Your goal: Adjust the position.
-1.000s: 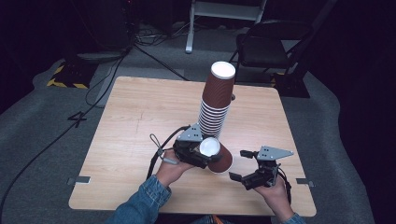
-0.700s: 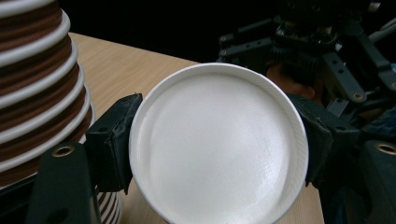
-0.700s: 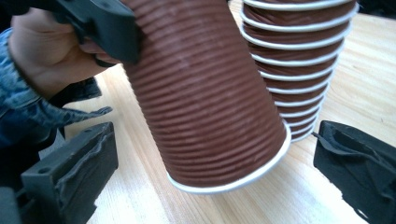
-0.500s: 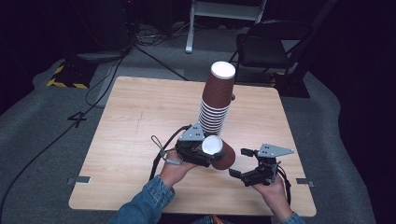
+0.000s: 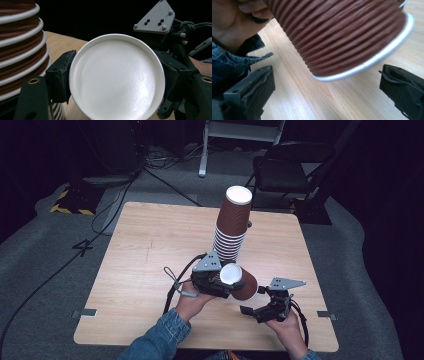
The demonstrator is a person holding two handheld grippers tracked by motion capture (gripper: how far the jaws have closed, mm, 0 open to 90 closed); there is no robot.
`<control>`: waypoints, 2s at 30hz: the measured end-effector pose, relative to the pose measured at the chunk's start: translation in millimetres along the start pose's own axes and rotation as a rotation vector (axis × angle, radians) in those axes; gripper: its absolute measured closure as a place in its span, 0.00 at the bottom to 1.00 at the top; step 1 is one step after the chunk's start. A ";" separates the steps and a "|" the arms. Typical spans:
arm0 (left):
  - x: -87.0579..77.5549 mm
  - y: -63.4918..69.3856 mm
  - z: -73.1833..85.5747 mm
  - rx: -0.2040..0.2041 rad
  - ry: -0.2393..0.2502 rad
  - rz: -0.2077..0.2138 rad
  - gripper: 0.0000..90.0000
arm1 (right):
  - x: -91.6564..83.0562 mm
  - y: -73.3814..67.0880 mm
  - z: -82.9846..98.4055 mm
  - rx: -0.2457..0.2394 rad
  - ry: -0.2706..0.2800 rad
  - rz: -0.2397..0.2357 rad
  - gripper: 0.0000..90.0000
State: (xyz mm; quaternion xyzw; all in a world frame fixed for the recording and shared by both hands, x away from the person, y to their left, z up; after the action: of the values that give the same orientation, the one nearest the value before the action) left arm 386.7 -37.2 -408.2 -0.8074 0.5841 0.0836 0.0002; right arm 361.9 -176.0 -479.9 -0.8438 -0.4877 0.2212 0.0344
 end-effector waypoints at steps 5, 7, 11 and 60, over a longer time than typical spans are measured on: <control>4.3 0.4 6.3 0.000 -0.034 0.008 0.28 | -4.0 -1.6 -7.9 -0.016 0.046 -0.009 0.03; 4.7 0.5 6.9 -0.004 -0.034 0.010 0.28 | -8.0 0.3 -12.4 -0.004 0.062 -0.014 0.03; 5.5 2.4 8.0 0.010 -0.048 0.012 0.28 | -12.1 4.0 -14.1 -0.005 0.064 -0.006 0.03; -9.7 2.7 5.7 -0.061 0.089 0.122 0.31 | -7.5 6.5 -12.7 0.013 0.074 -0.072 0.00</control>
State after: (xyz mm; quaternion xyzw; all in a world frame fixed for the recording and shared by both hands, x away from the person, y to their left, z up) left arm 380.5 -28.3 -412.2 -0.7727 0.6290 0.0653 -0.0553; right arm 369.2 -183.7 -467.7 -0.8330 -0.5149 0.1916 0.0656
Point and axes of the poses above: each handheld gripper's, and its own axes: x roughly forward along the jaws, z roughly out of its underside, y roughly to its right, the point moved 7 cm from there along x, roughly forward along the jaws, and after that the axes turned 10 degrees about y, right-handed, at the moved point
